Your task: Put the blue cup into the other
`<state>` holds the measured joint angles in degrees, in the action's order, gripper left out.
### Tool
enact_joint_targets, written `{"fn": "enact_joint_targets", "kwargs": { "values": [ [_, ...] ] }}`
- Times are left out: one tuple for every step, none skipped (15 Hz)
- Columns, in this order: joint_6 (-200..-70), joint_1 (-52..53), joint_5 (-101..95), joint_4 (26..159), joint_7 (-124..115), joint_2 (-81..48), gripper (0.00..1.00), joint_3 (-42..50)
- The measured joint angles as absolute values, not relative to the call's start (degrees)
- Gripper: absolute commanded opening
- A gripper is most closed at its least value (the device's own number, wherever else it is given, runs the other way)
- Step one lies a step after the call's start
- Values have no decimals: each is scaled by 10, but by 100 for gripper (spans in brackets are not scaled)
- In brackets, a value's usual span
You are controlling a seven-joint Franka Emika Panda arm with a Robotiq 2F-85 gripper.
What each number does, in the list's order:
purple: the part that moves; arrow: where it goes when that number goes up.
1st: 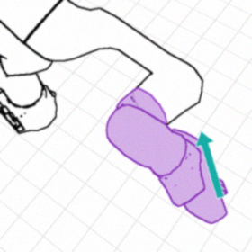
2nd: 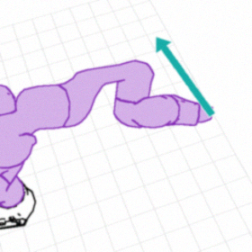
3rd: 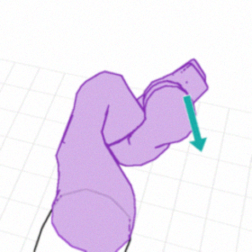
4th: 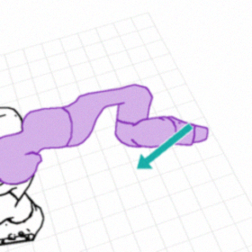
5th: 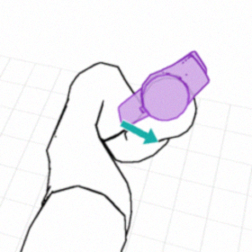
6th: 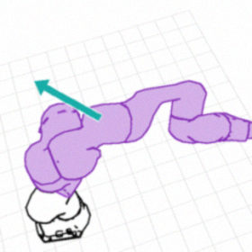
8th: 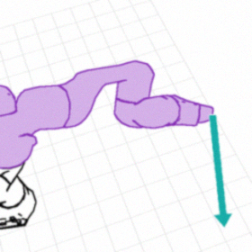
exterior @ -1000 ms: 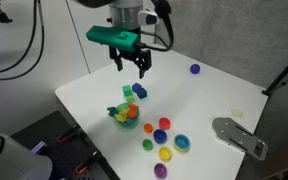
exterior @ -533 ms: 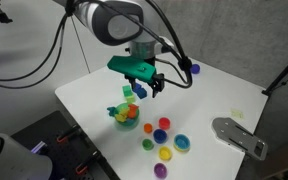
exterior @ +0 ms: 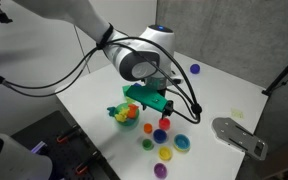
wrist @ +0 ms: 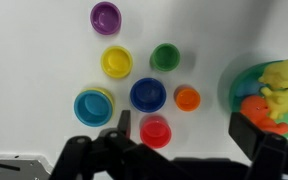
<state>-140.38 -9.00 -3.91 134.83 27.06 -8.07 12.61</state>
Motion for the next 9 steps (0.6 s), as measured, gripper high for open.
{"fn": "enact_joint_targets", "kwargs": {
  "values": [
    [-1417, -95, -39, 1341, 268, -100, 100, 125],
    [-1428, -100, -36, 1333, 264, -119, 100, 124],
    [-1437, -106, -30, 1325, 263, -138, 100, 121],
    [-1443, -112, -24, 1316, 263, -154, 100, 118],
    [-1445, -117, -19, 1308, 263, -168, 100, 115],
    [-1445, -120, -19, 1304, 263, -176, 100, 111],
    [-1445, -121, -19, 1304, 263, -178, 100, 110],
    [-1445, -121, -19, 1305, 263, -178, 100, 109],
    [-1445, -121, -19, 1305, 263, -177, 100, 109]
  ]
}}
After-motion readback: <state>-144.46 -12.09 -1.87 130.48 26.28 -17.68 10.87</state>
